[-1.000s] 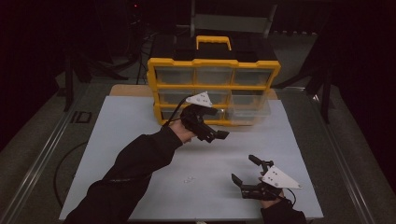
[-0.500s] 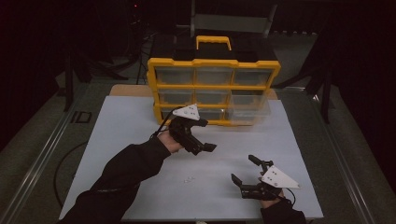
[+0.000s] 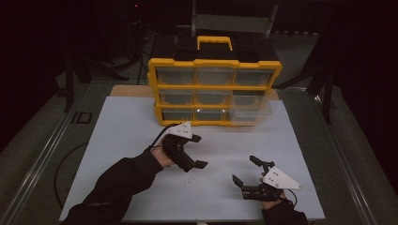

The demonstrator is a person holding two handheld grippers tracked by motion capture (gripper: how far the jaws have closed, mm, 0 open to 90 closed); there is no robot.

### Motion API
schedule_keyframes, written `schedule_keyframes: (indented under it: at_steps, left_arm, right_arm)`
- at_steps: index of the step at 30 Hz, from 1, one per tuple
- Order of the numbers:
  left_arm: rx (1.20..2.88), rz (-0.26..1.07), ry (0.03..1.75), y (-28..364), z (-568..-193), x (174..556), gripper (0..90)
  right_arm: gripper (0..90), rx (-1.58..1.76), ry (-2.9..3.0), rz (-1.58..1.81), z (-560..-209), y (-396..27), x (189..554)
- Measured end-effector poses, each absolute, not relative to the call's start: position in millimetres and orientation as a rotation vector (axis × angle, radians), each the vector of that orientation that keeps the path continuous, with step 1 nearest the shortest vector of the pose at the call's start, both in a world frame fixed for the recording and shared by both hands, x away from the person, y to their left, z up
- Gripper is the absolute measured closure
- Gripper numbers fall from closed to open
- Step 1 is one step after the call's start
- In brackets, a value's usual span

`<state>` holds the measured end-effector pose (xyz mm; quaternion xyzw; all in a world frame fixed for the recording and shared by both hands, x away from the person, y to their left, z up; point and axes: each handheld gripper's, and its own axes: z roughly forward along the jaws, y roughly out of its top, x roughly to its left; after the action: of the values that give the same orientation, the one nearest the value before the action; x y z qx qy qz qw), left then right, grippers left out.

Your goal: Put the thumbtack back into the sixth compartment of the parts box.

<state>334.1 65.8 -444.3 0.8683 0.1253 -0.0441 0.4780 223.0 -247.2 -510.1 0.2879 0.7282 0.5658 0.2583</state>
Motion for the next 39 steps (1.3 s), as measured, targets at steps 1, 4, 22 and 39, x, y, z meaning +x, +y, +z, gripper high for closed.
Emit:
schedule_keyframes:
  at_steps: [1,4,22,39]
  left_arm:
    - [2.125,-0.104,0.308,67.9,-447.7,332.2,0.2]
    - [2.120,-0.118,0.315,72.7,-455.4,328.8,0.4]
    - [2.209,-0.127,0.315,87.6,-496.0,315.9,18.6]
    - [2.292,-0.234,0.325,88.4,-525.3,323.1,57.9]
  right_arm:
    - [9.6,0.782,1.974,1.534,-510.2,-247.2,223.1]
    - [9.6,0.782,1.977,1.532,-510.4,-246.7,223.2]
    - [9.6,0.780,1.988,1.525,-511.3,-245.2,223.4]
    - [9.6,0.778,1.993,1.522,-511.8,-244.8,223.8]
